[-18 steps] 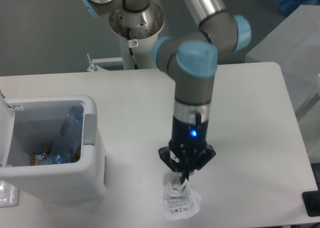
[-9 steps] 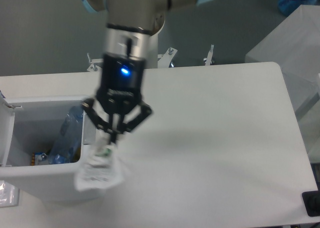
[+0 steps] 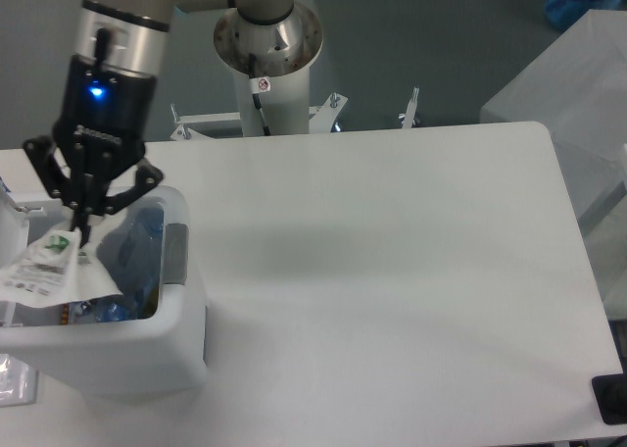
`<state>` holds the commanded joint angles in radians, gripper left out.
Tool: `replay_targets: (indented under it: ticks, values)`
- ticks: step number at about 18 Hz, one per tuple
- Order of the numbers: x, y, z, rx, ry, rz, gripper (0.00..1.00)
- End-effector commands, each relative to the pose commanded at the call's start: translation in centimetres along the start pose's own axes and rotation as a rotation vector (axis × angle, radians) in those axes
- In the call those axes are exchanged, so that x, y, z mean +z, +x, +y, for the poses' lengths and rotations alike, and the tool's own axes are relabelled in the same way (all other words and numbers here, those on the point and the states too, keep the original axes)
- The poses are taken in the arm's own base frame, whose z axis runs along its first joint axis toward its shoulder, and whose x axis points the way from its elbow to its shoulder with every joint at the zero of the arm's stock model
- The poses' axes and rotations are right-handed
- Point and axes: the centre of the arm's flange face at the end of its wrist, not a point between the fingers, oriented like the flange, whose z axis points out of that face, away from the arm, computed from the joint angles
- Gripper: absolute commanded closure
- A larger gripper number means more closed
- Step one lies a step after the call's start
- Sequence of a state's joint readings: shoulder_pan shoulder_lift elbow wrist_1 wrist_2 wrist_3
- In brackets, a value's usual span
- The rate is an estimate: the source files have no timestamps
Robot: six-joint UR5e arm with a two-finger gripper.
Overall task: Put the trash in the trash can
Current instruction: 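Release the wrapper into the bin and raise the gripper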
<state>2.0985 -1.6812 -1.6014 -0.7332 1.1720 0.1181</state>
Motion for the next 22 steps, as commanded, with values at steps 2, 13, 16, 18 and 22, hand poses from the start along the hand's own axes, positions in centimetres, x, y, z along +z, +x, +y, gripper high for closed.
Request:
replay_targets:
  ticks: [2,13,16,18,22]
  values:
    - [0.8,-0.1,0.9,-0.006,-0.020,0.002,0.87]
    - [-1.0,-0.9,-1.2,0.118,0.025,-0.031,0.00]
    - [-2.8,-4.2,-2.0,0.085,0.056,-0.082,0.00]
    - [-3.6,-8.9,-1.7,0.069,0.044,-0.176,0.00]
    - [-2.4,-18.9,0.0,0.095,-0.039,-0.296,0.00]
